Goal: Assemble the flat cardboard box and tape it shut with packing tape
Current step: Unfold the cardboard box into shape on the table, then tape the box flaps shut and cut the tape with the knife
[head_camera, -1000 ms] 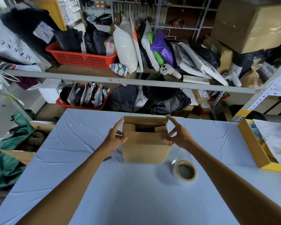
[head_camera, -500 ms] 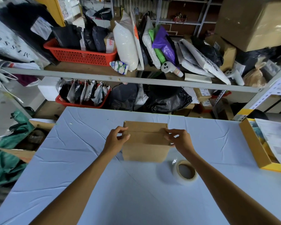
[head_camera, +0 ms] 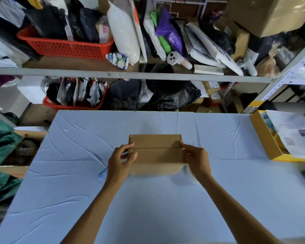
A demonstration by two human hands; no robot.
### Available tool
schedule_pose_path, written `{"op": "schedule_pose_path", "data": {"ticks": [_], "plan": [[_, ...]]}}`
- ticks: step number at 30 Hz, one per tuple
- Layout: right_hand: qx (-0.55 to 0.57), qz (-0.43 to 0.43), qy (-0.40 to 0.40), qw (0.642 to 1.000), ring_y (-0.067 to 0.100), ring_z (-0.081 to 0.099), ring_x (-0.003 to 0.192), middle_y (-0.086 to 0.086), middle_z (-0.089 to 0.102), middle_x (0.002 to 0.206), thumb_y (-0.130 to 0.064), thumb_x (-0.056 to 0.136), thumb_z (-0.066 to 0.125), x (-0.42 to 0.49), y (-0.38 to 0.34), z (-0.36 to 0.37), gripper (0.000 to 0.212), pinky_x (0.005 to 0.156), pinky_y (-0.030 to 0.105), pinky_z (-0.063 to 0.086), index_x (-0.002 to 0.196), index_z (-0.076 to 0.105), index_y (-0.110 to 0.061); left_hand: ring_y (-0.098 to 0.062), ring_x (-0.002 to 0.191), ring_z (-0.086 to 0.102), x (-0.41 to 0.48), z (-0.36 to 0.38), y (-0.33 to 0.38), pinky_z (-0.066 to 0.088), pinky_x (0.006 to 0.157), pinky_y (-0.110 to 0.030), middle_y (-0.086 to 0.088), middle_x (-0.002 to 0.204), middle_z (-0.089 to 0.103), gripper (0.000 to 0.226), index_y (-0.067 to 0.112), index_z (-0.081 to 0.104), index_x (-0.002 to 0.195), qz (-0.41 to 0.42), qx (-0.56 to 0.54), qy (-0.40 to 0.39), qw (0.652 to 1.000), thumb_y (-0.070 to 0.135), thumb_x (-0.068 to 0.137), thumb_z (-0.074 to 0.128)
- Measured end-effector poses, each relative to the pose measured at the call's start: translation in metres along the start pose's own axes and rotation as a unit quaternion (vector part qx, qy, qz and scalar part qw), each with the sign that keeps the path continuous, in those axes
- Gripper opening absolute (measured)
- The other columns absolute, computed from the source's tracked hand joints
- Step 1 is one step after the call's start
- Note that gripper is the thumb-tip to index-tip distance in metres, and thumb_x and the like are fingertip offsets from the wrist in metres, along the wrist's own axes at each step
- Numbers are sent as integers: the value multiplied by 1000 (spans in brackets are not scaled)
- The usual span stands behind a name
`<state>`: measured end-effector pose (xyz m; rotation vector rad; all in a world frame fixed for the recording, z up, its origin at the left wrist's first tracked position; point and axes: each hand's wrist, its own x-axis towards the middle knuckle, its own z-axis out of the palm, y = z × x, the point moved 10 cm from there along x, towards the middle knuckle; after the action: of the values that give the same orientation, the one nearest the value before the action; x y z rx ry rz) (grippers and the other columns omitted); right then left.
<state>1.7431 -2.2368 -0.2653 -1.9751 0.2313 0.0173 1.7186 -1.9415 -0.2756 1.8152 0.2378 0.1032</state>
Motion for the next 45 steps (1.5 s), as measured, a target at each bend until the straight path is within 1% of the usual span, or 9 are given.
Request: {"op": "schedule_pose_path", "data": {"ticks": [8,12,15,22,29,35,38,41,45], "plan": [[73,11,-14,997,-9,56,57,-22,68,70,-7,85,69,4,4,-1,26,58,12,50,111,71,-13,-8,101,60,2,4,-1,48,81,-19,6,113,62,28,30,66,114,-20,-6,-2,1000,22,87,67],[99,24,-37,994,2,59,59,-3,72,85,-10,84,71,5,8,-1,26,56,14,50,110,72,-12,-15,107,57,-11,5,0,48,90,-29,0,121,60,29,28,64,118,-48,-9,25,998,20,90,63],[113,29,-46,992,11,60,63,5,71,91,-11,84,71,7,9,0,26,55,18,52,110,72,-11,-13,108,54,-16,9,4,44,87,-19,-3,127,55,31,27,61,123,-52,-3,38,998,21,93,59],[125,15,-30,992,-1,58,51,4,69,84,-14,82,74,9,10,1,31,51,12,48,112,71,-9,-14,111,54,-11,8,2,46,96,-33,-1,126,55,30,29,61,123,-46,11,31,998,24,94,58],[130,17,-38,991,10,66,69,8,74,95,-18,78,77,11,13,-1,31,70,28,54,109,73,-16,-10,108,53,-17,10,14,44,93,-27,-3,125,56,31,27,60,124,-34,29,56,997,21,94,56],[141,-26,-95,985,12,71,84,1,74,98,-32,78,76,8,2,-12,42,72,23,56,118,67,-28,-12,109,53,-4,8,32,42,89,-19,-1,123,53,38,32,60,123,-29,96,43,994,12,91,56],[186,4,-6,983,18,71,77,2,74,86,-34,88,65,2,24,-35,22,65,28,56,108,72,-27,-9,107,52,-7,3,40,40,82,-13,4,118,51,43,37,58,123,-21,101,63,993,10,88,58],[8,65,81,995,23,69,81,-3,70,77,-37,81,64,-6,69,-50,14,65,28,45,86,67,-24,-7,107,51,-13,2,43,40,78,-10,9,120,51,47,35,56,126,-14,82,73,994,9,87,61],[-291,80,-21,953,28,60,100,3,65,108,-33,70,78,-11,121,-28,47,74,31,45,109,59,-15,-10,106,54,-17,0,41,42,73,-6,3,123,56,44,24,59,124,-20,80,85,993,5,84,63]]}}
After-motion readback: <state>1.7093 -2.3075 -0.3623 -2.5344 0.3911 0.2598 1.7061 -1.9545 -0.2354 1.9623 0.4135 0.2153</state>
